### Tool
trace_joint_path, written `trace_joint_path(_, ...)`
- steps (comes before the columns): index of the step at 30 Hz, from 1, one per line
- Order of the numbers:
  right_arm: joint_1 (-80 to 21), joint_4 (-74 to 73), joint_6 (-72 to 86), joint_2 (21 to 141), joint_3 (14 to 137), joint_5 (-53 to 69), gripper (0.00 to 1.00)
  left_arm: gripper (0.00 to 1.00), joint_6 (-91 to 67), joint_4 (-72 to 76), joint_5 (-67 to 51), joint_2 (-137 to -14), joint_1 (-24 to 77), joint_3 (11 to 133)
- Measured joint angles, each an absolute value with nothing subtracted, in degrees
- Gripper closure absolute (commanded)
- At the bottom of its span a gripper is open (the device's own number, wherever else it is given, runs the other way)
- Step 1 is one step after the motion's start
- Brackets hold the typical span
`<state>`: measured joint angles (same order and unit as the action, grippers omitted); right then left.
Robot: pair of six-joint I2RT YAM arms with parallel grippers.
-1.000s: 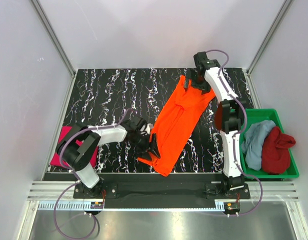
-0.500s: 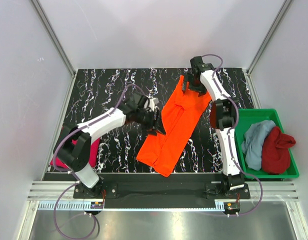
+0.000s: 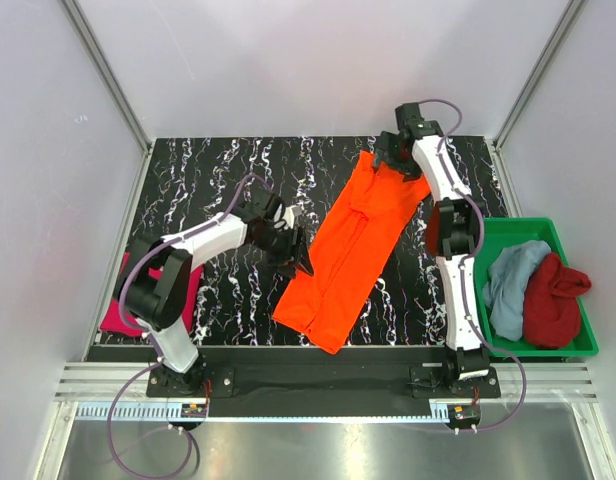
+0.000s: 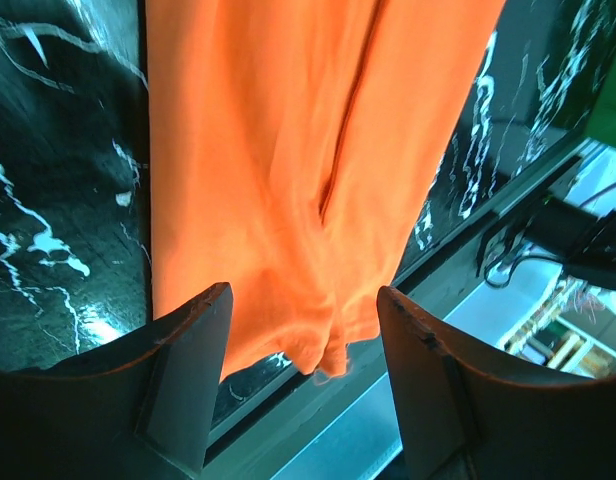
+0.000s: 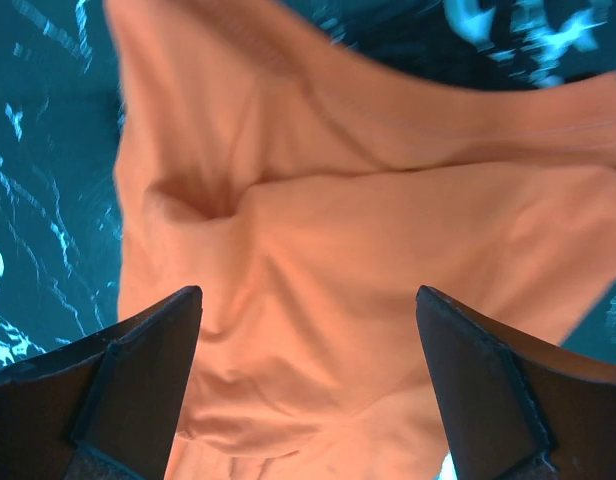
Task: Fold and stack the t-shirts
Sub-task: Fold the tshirt
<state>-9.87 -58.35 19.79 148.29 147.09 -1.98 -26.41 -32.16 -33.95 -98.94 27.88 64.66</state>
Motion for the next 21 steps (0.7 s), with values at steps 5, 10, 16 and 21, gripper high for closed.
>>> trace_joint_path(5, -6.48, -58.15, 20.36, 146.63, 145.36, -1.04, 0.03, 0.35, -25.21, -33.01, -34.33, -99.88, 28.05, 63.81)
trace_joint_path(10, -3.05, -58.15, 21.04, 144.46, 142.98, 1.21, 0.03, 0.37, -24.36, -33.34, -33.69, -99.88, 28.03, 64.88)
trace_joint_path(16, 0.03, -58.13, 22.17, 142.89, 141.93, 4.56, 0.12, 0.41, -25.36, -31.11, -34.00, -101.89, 27.75, 72.84)
trace_joint_path(21, 0.30, -57.87, 25.08, 141.53, 138.47, 6.37, 0.15, 0.40, -26.61, -28.60, -34.59, -103.35, 27.49, 75.24)
